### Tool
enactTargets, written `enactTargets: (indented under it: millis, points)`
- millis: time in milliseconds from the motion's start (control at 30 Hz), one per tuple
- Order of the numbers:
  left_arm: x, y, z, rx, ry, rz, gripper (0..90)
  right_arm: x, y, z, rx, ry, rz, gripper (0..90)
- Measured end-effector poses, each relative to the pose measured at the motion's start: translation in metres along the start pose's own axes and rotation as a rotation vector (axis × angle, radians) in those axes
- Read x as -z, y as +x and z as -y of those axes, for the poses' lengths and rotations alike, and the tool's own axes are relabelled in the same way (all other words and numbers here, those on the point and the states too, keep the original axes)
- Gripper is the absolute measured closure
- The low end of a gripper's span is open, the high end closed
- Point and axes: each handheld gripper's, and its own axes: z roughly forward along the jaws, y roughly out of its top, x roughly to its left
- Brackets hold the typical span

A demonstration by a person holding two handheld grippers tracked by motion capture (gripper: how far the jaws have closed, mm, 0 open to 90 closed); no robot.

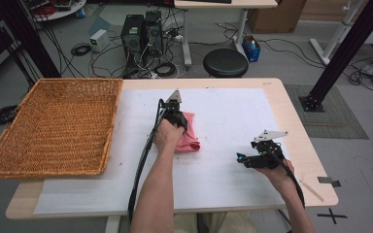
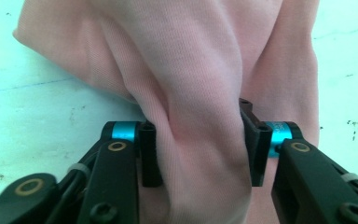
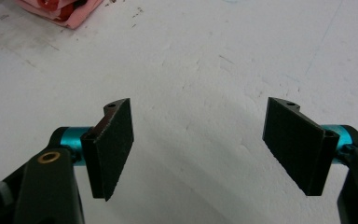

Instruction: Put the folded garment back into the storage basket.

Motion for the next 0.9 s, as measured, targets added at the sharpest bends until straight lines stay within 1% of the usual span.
enactTargets:
  millis: [67, 100, 200, 300, 433, 500, 567, 600, 667, 733, 900]
  points:
    - [0.0, -0.001, 0.0, -0.003, -0.001, -0.003, 62.1, 0.0, 0.0, 0.0, 0.0, -0.001, 0.001, 24.2]
    - [0.0, -0.004, 0.001, -0.011, -0.008, -0.013, 62.9, 0.0, -0.001, 0.0, 0.002, -0.002, 0.001, 24.2]
    - [0.0, -0.006, 0.001, -0.023, -0.013, -0.023, 64.1, 0.0, -0.001, 0.0, 0.002, -0.001, 0.001, 24.2]
    - [0.001, -0.007, 0.002, -0.019, -0.016, -0.032, 65.3, 0.0, 0.0, -0.001, 0.004, -0.007, -0.003, 24.2]
    - [0.002, -0.009, 0.0, -0.02, -0.01, -0.038, 66.1, -0.001, 0.001, -0.001, 0.006, 0.0, -0.005, 24.2]
    - [0.003, -0.012, -0.001, -0.041, -0.002, -0.057, 66.4, -0.002, 0.0, -0.001, 0.007, 0.004, -0.004, 24.2]
    - [0.004, -0.013, -0.002, -0.043, -0.003, -0.063, 66.6, -0.002, 0.0, 0.0, 0.008, 0.007, -0.003, 24.2]
    - [0.006, -0.014, -0.003, -0.051, 0.004, -0.065, 66.6, -0.002, -0.001, 0.0, 0.006, 0.009, -0.004, 24.2]
    - [0.011, -0.016, -0.005, -0.05, 0.0, -0.054, 66.7, -0.002, -0.001, 0.0, 0.002, 0.012, -0.003, 24.2]
    - [0.018, -0.017, -0.008, -0.058, 0.005, -0.033, 66.6, -0.002, -0.001, 0.0, 0.003, 0.015, -0.002, 24.2]
    - [0.033, -0.014, -0.011, -0.06, 0.001, -0.023, 66.6, -0.004, -0.001, 0.0, 0.004, 0.02, -0.005, 24.2]
